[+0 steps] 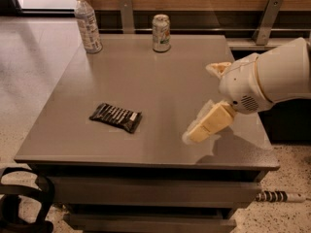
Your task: Move rxbar chocolate near blue plastic bottle
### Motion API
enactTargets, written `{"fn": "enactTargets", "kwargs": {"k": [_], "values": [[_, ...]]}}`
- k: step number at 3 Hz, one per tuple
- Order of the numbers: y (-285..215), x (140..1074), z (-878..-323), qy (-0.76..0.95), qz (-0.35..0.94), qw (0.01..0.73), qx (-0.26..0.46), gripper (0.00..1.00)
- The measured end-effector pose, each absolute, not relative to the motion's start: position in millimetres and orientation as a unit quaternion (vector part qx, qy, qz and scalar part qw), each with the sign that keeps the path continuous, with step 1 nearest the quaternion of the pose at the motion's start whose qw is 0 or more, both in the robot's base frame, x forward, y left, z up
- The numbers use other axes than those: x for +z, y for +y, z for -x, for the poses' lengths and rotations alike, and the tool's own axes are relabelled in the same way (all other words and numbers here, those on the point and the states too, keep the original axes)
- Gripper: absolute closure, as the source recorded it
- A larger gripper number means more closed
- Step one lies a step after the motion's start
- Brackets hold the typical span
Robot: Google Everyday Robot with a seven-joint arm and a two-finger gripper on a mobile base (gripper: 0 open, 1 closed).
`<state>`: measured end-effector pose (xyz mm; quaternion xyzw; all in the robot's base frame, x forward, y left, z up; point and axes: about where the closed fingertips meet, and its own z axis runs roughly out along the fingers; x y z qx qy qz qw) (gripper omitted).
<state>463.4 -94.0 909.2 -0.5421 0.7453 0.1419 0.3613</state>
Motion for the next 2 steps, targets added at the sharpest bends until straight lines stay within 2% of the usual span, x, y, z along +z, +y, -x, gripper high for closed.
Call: {"fn": "enactTargets", "kwargs": {"k": [2], "values": [[-22, 895, -488, 0.674, 0.543, 0.463, 0.191, 0.00]]}}
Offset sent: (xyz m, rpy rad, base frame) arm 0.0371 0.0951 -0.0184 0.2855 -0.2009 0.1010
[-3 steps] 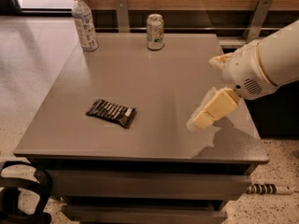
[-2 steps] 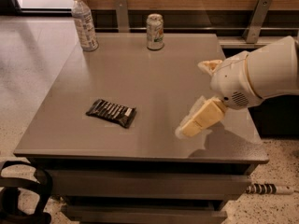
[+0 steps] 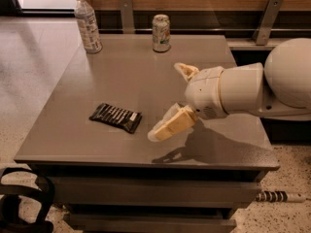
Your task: Move rxbar chocolate near blue plastic bottle
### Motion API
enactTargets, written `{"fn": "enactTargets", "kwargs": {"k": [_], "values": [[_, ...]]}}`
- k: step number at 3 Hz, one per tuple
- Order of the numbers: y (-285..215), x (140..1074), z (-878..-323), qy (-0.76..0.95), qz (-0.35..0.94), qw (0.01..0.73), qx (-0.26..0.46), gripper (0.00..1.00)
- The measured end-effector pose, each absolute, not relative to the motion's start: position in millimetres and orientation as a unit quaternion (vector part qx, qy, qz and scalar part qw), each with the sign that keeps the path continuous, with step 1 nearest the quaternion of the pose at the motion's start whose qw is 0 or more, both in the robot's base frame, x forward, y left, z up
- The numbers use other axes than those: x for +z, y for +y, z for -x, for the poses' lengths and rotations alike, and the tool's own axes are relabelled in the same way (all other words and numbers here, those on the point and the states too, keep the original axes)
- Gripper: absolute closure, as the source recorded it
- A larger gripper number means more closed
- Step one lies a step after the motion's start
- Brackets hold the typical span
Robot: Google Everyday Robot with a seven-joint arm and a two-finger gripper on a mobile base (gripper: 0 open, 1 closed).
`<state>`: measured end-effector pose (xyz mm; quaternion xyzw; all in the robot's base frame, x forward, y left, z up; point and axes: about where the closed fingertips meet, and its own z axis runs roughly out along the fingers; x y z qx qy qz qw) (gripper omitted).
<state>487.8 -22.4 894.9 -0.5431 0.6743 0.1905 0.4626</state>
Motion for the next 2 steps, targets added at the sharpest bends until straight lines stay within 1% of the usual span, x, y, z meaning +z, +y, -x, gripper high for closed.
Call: {"fn": "enactTargets", "kwargs": {"k": [1, 2], "values": [[-2, 886, -497, 0.683, 0.515, 0.466, 0.228, 0.00], [22, 876, -496, 0.695, 0.491, 0.462, 0.250, 0.00]]}}
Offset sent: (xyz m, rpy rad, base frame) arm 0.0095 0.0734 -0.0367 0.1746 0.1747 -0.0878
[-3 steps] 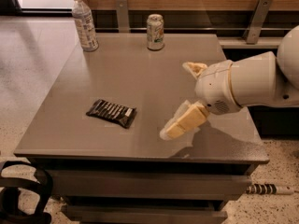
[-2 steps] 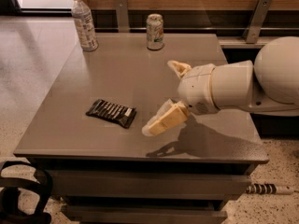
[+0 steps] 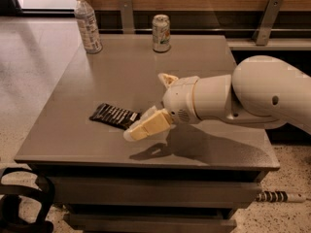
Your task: Move rxbar chocolate near blue plastic bottle
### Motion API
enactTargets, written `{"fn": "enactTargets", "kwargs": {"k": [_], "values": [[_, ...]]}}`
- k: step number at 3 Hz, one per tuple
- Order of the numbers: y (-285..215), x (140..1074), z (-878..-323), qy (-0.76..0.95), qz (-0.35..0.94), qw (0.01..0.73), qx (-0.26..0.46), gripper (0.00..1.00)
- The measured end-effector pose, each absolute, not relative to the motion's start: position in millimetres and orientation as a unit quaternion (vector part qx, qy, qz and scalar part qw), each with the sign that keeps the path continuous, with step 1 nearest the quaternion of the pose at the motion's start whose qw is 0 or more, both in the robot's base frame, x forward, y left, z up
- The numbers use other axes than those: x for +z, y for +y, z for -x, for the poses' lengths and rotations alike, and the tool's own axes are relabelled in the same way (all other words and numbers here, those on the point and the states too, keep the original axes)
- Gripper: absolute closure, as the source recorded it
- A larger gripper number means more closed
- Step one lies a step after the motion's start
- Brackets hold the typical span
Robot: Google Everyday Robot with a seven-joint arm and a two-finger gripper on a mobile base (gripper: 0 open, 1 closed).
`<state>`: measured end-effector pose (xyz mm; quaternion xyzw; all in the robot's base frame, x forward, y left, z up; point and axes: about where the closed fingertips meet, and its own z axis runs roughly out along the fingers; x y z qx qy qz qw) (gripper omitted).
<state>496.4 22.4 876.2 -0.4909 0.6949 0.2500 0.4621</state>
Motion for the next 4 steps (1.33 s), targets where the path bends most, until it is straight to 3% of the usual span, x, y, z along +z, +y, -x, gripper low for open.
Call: {"fn": "enactTargets", "kwargs": {"k": [4], "values": [[88, 820, -510, 0.695, 0.443, 0.483, 0.297, 0.00]]}}
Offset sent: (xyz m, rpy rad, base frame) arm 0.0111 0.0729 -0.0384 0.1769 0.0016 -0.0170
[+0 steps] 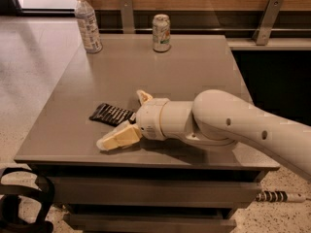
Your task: Move rxbar chocolate near blue plastic bottle
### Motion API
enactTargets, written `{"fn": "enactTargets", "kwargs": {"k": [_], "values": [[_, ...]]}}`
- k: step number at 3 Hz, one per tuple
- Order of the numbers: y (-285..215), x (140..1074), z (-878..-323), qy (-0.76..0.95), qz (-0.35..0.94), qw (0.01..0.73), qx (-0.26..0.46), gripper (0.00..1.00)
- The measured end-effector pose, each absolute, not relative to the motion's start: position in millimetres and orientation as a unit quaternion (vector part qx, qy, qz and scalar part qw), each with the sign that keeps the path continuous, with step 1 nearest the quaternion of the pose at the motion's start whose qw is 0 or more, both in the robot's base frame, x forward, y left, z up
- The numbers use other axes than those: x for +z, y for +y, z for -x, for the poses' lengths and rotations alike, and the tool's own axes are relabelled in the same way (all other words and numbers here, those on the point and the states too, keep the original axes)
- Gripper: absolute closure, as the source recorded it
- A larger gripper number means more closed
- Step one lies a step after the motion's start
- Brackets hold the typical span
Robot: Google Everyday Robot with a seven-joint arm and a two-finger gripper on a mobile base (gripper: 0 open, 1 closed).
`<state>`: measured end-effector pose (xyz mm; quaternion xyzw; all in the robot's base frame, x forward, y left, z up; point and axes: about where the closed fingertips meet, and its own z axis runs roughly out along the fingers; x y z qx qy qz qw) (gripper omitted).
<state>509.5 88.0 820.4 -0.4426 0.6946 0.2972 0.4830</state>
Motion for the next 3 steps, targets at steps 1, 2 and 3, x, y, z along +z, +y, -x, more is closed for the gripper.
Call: {"fn": "enactTargets", "kwargs": {"k": [1, 2, 3], "values": [[88.4, 806.7, -512.1, 0.700, 0.432, 0.484, 0.298, 0.11], [89.4, 805.7, -512.3, 0.700, 0.431, 0.485, 0.299, 0.34], [89.5, 807.6, -512.2, 0.700, 0.431, 0.485, 0.299, 0.67]]}}
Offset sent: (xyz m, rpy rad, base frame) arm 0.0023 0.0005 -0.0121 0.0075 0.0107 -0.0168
